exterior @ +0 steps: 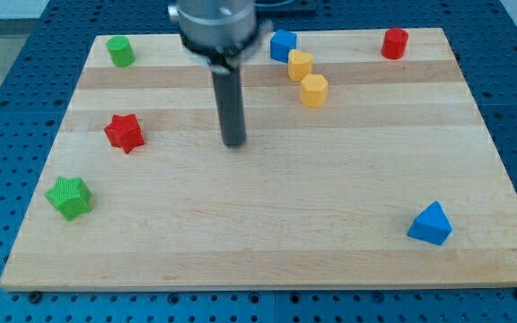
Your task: Slide the green star towards the center left
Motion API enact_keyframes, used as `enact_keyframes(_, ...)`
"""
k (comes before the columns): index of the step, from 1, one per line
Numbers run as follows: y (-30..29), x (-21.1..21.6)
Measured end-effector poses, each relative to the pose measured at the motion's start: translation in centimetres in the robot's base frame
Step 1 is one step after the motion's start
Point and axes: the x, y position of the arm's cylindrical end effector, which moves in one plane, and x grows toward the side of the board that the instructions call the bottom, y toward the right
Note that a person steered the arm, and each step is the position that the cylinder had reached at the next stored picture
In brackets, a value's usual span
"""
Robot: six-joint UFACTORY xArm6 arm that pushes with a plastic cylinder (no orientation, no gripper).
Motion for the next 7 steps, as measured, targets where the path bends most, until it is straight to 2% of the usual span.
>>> enact_keyframes(1,0.3,9.8)
enact_keyframes(2,-2.9,15.6)
enact_keyframes(4,-16.8,14.0)
enact_keyframes(6,-22.2,5.7)
enact_keyframes(7,-22.2,6.3)
